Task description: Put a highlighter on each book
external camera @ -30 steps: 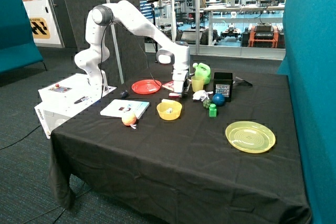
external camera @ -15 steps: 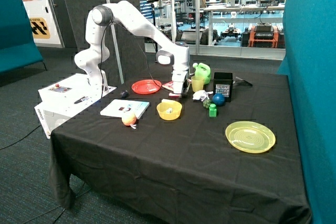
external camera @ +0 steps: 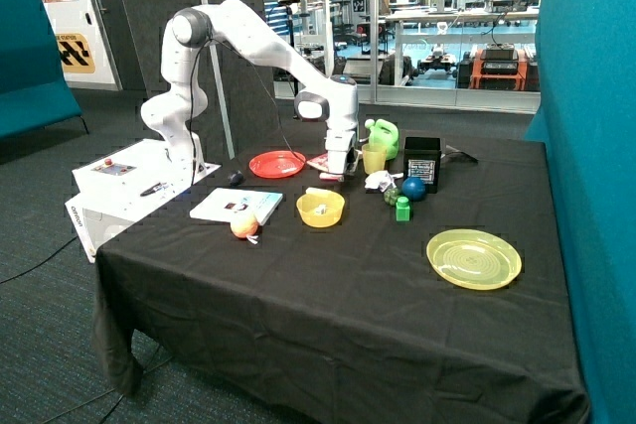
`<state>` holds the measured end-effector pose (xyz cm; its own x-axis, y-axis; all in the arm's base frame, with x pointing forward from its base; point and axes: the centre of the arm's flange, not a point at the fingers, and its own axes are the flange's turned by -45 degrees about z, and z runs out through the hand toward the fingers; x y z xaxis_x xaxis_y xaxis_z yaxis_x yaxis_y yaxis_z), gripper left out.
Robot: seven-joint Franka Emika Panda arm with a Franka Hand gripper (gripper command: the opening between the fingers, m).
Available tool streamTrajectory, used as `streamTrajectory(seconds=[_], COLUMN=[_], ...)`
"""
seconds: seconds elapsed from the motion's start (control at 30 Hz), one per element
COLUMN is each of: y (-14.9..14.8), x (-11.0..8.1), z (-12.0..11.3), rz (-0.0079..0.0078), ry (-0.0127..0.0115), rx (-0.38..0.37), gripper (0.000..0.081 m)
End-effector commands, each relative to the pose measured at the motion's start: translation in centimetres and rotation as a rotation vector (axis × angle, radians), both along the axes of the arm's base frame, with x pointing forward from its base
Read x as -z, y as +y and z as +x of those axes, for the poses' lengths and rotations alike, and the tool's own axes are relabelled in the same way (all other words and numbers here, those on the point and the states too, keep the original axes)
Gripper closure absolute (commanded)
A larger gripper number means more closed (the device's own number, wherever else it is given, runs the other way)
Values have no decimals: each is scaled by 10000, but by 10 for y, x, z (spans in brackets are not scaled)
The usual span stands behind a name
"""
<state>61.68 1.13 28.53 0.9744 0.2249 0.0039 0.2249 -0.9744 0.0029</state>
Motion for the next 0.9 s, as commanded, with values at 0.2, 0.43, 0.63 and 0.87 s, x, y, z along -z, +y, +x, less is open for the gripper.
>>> streamTrajectory(seconds=[0.2,0.43,0.63,0.87], y=[13,21,22,33], x=[-54,-78,-91,-98], z=[-4,-22,-38,-61], rz=[19,19,18,17], ry=[45,45,45,46], rx=[-356,-540,-671,-1068], gripper=[808,808,808,808])
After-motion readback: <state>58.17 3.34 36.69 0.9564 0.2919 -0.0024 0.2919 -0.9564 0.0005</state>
